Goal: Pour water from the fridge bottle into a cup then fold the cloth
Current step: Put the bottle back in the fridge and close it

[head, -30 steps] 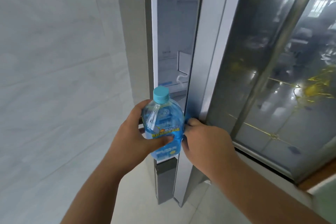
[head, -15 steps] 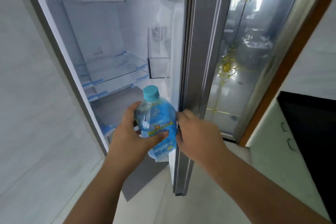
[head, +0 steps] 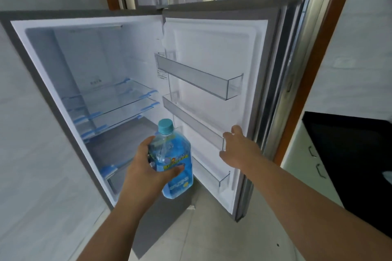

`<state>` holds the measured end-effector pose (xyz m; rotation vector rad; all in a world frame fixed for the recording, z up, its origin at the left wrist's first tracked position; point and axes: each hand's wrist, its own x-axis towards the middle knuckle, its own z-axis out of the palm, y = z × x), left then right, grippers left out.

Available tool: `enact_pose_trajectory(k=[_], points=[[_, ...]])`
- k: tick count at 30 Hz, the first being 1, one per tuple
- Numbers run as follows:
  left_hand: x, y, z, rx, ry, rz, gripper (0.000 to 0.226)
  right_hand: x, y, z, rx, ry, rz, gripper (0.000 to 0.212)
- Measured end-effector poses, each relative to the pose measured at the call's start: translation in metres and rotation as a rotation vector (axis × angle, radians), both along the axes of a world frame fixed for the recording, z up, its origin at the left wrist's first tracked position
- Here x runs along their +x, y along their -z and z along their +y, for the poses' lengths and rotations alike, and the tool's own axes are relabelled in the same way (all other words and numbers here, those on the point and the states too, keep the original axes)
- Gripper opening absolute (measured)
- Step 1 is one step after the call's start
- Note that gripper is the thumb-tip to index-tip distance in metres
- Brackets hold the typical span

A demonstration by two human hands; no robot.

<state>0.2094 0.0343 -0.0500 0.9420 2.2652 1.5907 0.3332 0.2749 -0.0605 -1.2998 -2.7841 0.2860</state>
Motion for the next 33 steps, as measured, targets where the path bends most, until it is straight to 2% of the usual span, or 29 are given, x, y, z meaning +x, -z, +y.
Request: enact_pose_trajectory(k=[2, 7, 13, 15, 17, 19, 21, 25, 29, 33], points=[[-0.003, 0.000, 0.005, -0.004, 0.009, 0.002, 0.087, -0.002, 0.002, 0.013, -0.004, 0.086, -0.002, 0.043], [-0.024, 0.000, 0.017, -0.001, 0.018, -0.011, 0.085, 0.005, 0.016, 0.040, 0.179, 0.151, -0.002, 0.030], [-0.065, -0.001, 0.026, 0.004, 0.031, -0.015, 0.085, -0.004, 0.008, 0.060, 0.071, 0.327, 0.025, 0.041], [-0.082, -0.003, 0.027, 0.002, 0.035, -0.002, 0.085, -0.014, 0.007, 0.058, 0.033, 0.368, 0.011, 0.057], [-0.099, -0.004, 0.025, 0.008, 0.030, 0.006, 0.082, -0.030, 0.010, 0.048, 0.055, 0.342, 0.033, 0.073], [-0.119, -0.006, 0.024, 0.019, 0.029, -0.002, 0.081, -0.056, 0.013, 0.031, 0.027, 0.236, 0.161, 0.080], [-0.140, -0.010, 0.022, 0.019, 0.042, -0.001, 0.084, -0.089, 0.015, 0.007, -0.145, 0.040, 0.270, 0.081], [-0.187, -0.018, 0.016, 0.003, 0.060, 0.039, 0.092, -0.161, 0.011, -0.043, -0.706, -0.262, 0.405, 0.095], [-0.228, -0.023, 0.010, -0.021, 0.090, 0.056, 0.088, -0.228, 0.009, -0.061, -0.916, -0.343, 0.473, 0.079], [-0.265, -0.026, 0.014, -0.036, 0.043, 0.066, 0.094, -0.284, 0.004, -0.055, -1.063, -0.417, 0.522, 0.075]])
